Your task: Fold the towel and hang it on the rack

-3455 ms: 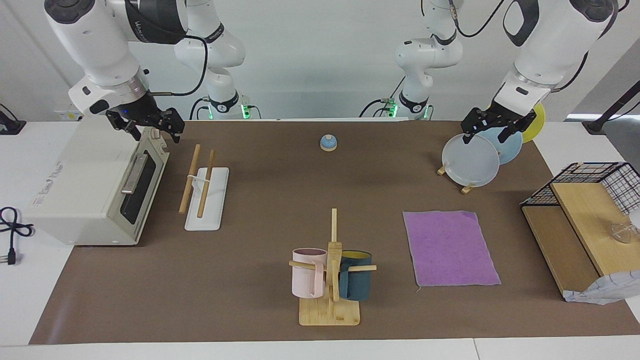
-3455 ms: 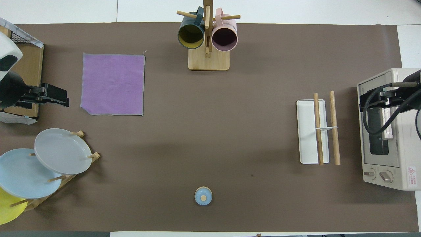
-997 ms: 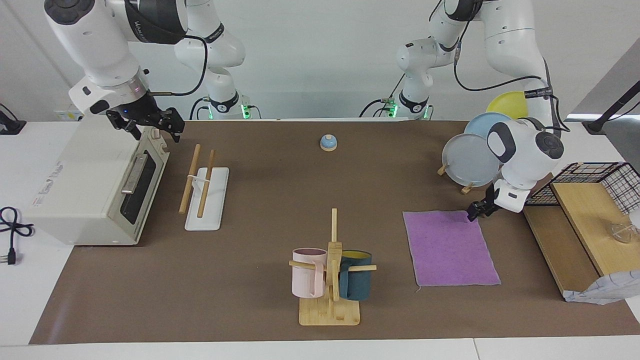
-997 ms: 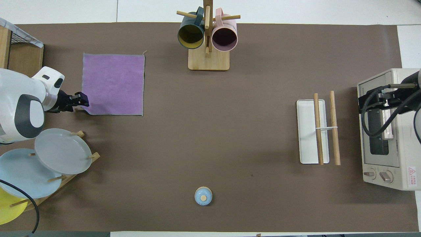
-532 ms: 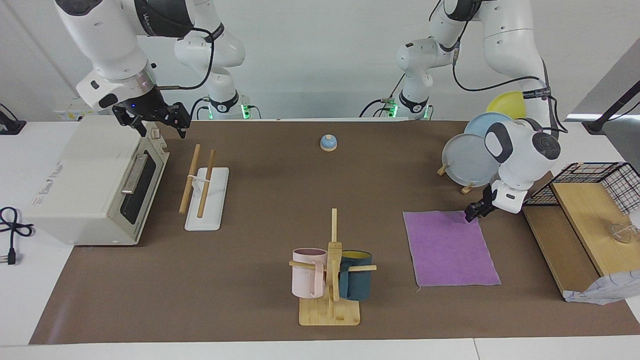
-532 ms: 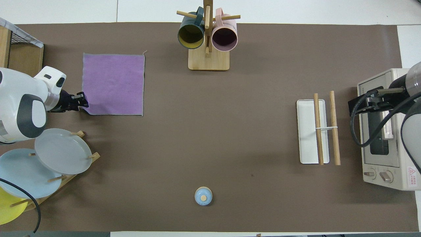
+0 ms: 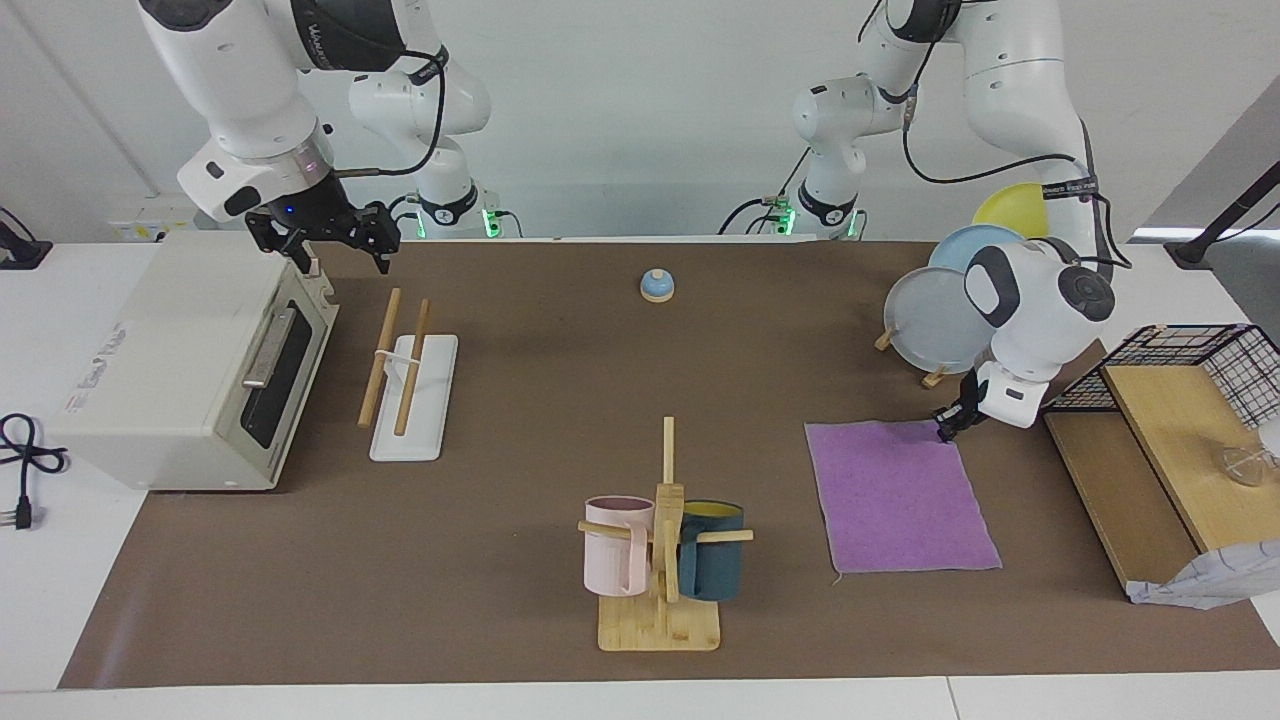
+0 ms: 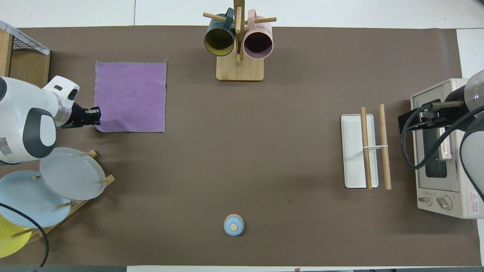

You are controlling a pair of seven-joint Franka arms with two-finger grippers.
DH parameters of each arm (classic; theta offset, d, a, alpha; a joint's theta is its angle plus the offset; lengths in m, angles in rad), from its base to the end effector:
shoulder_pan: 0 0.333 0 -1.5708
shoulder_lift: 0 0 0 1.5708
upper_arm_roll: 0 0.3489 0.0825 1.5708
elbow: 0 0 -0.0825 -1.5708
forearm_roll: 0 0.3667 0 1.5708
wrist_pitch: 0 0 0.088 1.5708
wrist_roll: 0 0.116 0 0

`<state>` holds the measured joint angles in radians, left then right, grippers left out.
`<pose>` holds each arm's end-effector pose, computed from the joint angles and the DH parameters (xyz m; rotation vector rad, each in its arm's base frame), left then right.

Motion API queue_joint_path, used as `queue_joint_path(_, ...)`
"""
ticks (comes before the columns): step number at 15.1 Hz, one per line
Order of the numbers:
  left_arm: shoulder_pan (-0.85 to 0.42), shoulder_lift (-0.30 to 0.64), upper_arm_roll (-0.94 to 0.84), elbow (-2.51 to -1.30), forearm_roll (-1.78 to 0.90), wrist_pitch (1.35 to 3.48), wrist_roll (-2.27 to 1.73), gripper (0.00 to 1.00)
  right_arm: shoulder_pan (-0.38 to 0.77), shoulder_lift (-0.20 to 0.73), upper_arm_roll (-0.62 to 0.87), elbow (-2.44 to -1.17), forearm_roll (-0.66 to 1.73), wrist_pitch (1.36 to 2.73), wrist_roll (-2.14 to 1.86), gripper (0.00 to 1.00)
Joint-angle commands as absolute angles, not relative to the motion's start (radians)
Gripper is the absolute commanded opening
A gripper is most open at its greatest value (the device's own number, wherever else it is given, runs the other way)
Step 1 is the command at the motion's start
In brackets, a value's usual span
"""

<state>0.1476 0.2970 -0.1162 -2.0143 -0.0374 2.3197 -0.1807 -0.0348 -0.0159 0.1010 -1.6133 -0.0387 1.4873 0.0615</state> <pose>0.5959 0.0211 0.3419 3.0569 0.3727 0.0083 0.5196 0.0302 0.6310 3.0899 0.0054 -0.1661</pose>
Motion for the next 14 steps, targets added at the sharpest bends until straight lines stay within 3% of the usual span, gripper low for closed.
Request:
queue_joint_path(1,0.135,0.304,-0.106,-1.997,-0.043,2.299,-0.186,0.0,-0.048,-0.037,0.104,-1.638,-0.015,1.489,0.043,1.0)
queue_joint_path(8,0.083,0.285,-0.113,-1.861,0.09,2.088,-0.149,0.0,-0.046,-0.038,0.104,-1.638,-0.014,1.476,0.043,1.0)
queue_joint_path(11,-0.053,0.249,-0.115,-1.839,0.158,2.06,-0.143,0.0,-0.048,-0.037,0.104,-1.638,0.032,1.485,0.044,1.0)
queue_joint_path(14,-0.234,0.221,-0.115,-1.914,0.331,2.085,-0.153,0.0,-0.06,-0.038,0.101,-1.661,0.162,1.526,0.09,1.0)
